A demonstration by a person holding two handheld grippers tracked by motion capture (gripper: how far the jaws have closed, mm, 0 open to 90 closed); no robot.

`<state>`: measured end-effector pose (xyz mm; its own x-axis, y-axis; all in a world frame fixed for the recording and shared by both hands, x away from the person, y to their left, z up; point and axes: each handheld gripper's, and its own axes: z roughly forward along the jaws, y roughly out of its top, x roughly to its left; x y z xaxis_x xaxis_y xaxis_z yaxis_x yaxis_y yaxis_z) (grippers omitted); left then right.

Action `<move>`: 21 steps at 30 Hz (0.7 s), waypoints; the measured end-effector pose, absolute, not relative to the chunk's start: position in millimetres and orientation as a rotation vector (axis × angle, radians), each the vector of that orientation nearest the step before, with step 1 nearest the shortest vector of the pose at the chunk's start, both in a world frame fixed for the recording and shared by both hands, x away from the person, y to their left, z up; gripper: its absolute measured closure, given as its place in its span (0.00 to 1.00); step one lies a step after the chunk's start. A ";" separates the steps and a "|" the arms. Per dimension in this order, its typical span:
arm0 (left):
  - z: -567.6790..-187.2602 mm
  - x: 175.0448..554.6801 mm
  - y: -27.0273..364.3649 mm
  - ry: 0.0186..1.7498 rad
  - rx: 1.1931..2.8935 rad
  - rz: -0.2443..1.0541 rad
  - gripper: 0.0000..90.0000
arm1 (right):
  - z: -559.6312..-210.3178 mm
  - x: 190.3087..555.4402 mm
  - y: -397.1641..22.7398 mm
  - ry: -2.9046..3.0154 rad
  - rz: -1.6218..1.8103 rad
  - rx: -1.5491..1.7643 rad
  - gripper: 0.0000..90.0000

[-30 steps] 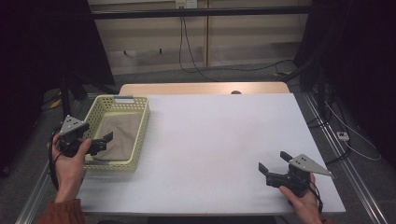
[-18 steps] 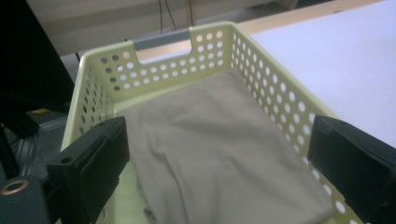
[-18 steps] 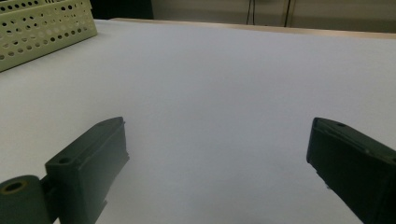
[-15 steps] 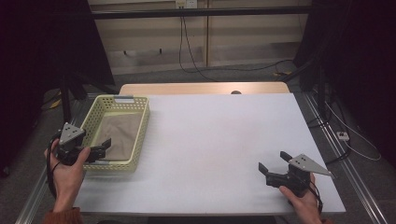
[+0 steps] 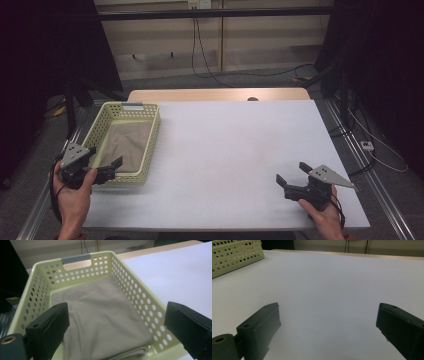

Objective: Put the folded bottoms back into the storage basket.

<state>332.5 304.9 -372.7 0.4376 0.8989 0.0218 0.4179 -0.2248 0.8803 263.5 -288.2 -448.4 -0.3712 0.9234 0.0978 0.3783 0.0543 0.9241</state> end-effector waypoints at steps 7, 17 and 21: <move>-371.0 325.1 287.0 1.044 1.852 0.706 0.06 | -448.4 263.8 -288.2 1.798 1.307 1.305 0.06; -369.4 328.6 260.7 0.994 1.842 0.673 0.07 | -447.6 263.3 -288.6 1.796 1.316 1.303 0.05; -367.1 329.9 249.7 0.985 1.844 0.663 0.07 | -447.6 263.2 -288.3 1.799 1.316 1.299 0.05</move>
<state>329.9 249.7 -367.1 0.5357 0.8436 0.0376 0.3523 -0.2638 0.8979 263.2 -288.3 -447.6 -0.3782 0.9200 0.1030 0.3769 0.0514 0.9248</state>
